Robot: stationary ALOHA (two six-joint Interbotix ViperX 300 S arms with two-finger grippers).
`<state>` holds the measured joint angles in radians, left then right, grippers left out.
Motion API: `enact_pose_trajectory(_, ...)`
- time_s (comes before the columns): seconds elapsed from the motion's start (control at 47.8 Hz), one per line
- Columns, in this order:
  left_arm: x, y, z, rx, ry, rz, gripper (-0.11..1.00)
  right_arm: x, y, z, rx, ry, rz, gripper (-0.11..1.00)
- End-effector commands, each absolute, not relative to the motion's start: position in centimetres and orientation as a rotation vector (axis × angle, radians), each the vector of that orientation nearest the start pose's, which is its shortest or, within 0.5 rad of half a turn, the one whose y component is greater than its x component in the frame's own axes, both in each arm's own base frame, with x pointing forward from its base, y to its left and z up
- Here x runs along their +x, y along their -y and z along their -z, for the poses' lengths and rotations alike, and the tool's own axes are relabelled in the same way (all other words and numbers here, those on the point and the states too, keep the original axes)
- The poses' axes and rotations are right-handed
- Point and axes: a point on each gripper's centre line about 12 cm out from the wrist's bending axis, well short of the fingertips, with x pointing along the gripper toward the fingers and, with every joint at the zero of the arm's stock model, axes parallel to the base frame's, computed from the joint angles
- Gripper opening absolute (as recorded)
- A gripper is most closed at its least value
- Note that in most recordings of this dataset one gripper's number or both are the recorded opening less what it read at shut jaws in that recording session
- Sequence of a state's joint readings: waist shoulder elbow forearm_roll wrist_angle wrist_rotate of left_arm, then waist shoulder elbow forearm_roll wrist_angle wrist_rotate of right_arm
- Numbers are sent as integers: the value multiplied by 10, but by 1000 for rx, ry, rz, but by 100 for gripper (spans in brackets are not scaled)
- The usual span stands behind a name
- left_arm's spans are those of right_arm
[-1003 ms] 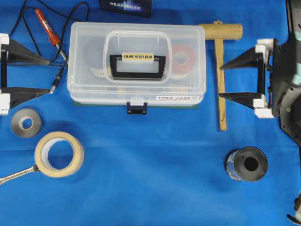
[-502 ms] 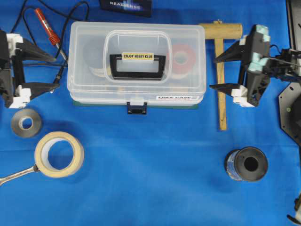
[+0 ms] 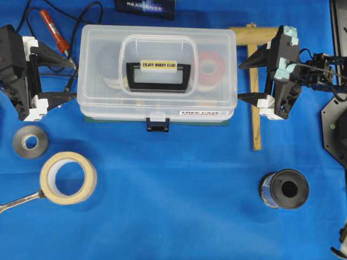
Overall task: Open the tool box with both arms.
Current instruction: 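Grip the clear lid edges with both grippers, then lift and swing the lid back away from the front latch with both grippers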
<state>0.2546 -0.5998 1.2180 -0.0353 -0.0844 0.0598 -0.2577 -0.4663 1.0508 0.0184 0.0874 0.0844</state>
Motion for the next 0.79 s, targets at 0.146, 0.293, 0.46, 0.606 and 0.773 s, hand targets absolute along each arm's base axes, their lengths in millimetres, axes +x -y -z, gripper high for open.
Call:
enact_pose_trajectory(0.146,228,-61,-191,-35,-450,-256,90,265,70,-202,181,-580,282,86)
enact_pose_trajectory(0.293,229,-63,-194,-31,-427,-260,90,265,70,-203,179,-574,281,86)
enact_pose_trajectory(0.46,229,-70,-199,-34,-408,-288,90,265,70,-208,174,-560,280,86)
enact_pose_trajectory(0.606,229,-76,-202,-31,-388,-314,90,265,72,-215,171,-536,284,86)
enact_pose_trajectory(0.773,230,-77,-207,-30,-368,-318,90,264,75,-222,172,-510,297,86)
